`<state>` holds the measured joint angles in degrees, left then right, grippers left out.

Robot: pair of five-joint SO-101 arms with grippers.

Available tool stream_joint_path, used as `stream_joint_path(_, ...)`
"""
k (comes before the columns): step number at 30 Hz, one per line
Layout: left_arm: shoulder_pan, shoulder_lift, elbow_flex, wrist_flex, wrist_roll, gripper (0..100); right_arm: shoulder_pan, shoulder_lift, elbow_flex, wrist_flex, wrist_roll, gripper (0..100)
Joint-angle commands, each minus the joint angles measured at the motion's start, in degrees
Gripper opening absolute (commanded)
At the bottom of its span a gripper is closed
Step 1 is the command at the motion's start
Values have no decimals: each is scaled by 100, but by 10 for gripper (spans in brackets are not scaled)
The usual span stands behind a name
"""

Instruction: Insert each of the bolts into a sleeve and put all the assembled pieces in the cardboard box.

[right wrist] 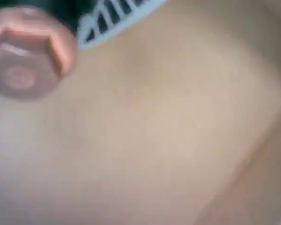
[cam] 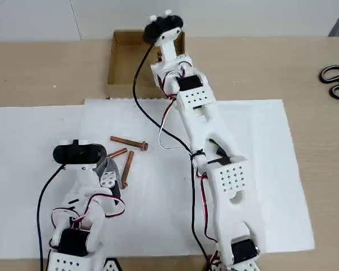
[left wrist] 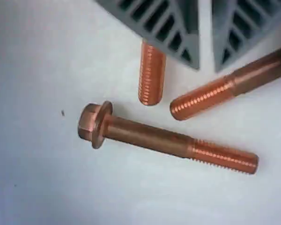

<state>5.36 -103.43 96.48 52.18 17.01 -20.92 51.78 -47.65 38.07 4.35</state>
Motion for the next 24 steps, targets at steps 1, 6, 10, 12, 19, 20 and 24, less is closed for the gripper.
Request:
stream_joint_path(1, -44, -53, -31, -105, 88, 6, -110, -171, -404, 171, 281, 180)
stream_joint_path(6, -97, -53, -31, -105, 114, 6, -189, -171, -431, 382, 343, 187)
stream_joint_path(10, -97, -53, -31, -105, 114, 6, -171, -171, -835, 655, 316, 188)
stream_joint_path(12, -97, -53, -31, -105, 114, 6, -163, -171, -1187, 1095, 316, 188)
stream_joint_path(19, -97, -53, -31, -105, 114, 6, -189, -171, -2611, 3187, -9, 188)
stream_joint_path(20, -97, -53, -31, -105, 114, 6, -189, -171, -2848, 3582, -79, 188)
stream_joint_path(24, -97, -53, -31, -97, 114, 6, -180, -136, -3675, 5112, -281, 188)
